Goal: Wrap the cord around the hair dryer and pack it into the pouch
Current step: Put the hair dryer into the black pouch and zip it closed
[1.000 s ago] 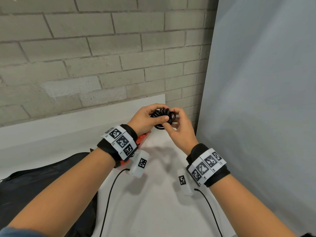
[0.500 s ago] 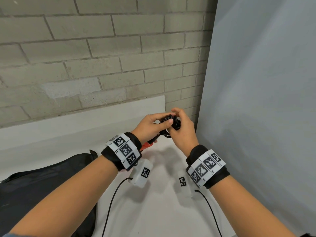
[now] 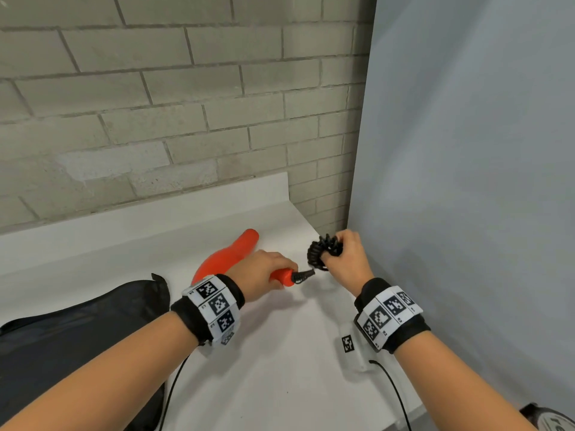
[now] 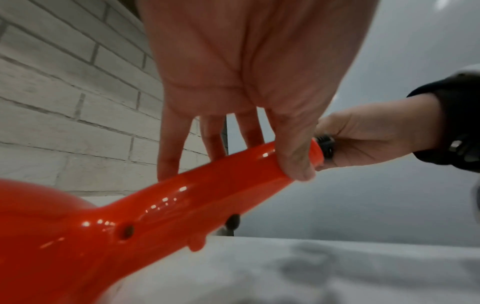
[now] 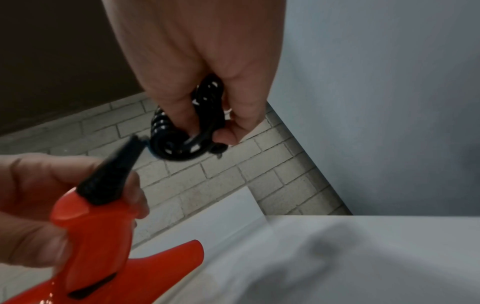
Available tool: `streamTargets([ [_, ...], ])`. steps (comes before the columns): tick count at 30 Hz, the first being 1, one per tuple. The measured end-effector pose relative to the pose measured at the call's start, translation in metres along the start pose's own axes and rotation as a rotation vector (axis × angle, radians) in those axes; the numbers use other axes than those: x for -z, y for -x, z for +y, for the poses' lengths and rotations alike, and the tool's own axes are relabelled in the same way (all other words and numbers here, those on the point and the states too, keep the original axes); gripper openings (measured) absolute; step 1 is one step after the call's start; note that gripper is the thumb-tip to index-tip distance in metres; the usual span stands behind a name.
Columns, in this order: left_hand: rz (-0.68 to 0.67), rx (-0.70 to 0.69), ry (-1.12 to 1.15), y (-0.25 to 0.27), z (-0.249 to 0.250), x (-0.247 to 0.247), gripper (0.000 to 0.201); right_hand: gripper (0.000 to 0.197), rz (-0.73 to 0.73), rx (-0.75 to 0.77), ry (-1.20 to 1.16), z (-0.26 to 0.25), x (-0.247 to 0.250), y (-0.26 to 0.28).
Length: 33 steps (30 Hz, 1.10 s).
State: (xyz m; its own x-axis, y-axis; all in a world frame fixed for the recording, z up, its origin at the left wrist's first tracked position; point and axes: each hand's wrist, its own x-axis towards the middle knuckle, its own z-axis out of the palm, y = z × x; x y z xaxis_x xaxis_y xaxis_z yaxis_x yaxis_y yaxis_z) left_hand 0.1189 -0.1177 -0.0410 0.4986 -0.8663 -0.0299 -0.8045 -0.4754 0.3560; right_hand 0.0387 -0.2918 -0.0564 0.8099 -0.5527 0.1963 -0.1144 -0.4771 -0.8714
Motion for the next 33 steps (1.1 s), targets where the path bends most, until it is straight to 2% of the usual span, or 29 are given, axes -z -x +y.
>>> streamTargets([
  [3, -0.104, -0.045, -0.070, -0.001, 0.007, -0.009, 0.033, 0.024, -0.083, -0.059, 0.085, 0.016, -0.001, 0.009],
  [7, -0.210, -0.080, -0.217, -0.002, 0.014, -0.018, 0.035, 0.029, -0.298, -0.214, 0.280, 0.023, 0.002, 0.017],
  [10, -0.228, -0.039, -0.219, -0.001, 0.019, -0.022, 0.040, 0.043, -0.501, -0.288, 0.579, 0.019, 0.002, 0.025],
  [12, -0.233, 0.006, -0.182, 0.001, 0.022, -0.022, 0.043, 0.044, -0.565, -0.322, 0.654, 0.015, 0.002, 0.032],
  [18, -0.307, 0.026, -0.184, 0.003, 0.021, -0.022, 0.034, 0.037, -0.609, -0.262, 0.782, 0.005, 0.007, 0.037],
  [22, -0.379, 0.024, -0.221, 0.008, 0.017, -0.024, 0.035, 0.049, -0.665, -0.279, 0.810, 0.004, 0.009, 0.039],
  [25, -0.401, 0.029, -0.214, 0.009, 0.012, -0.025, 0.035, 0.041, -0.718, -0.222, 0.873, 0.002, 0.012, 0.040],
  [30, -0.367, 0.064, -0.231, 0.005, 0.010, -0.026, 0.029, 0.049, -0.798, -0.155, 0.945, -0.001, 0.015, 0.042],
  [33, -0.366, 0.058, -0.244, 0.002, 0.006, -0.024, 0.035, 0.051, -0.816, -0.153, 0.960, -0.001, 0.014, 0.042],
])
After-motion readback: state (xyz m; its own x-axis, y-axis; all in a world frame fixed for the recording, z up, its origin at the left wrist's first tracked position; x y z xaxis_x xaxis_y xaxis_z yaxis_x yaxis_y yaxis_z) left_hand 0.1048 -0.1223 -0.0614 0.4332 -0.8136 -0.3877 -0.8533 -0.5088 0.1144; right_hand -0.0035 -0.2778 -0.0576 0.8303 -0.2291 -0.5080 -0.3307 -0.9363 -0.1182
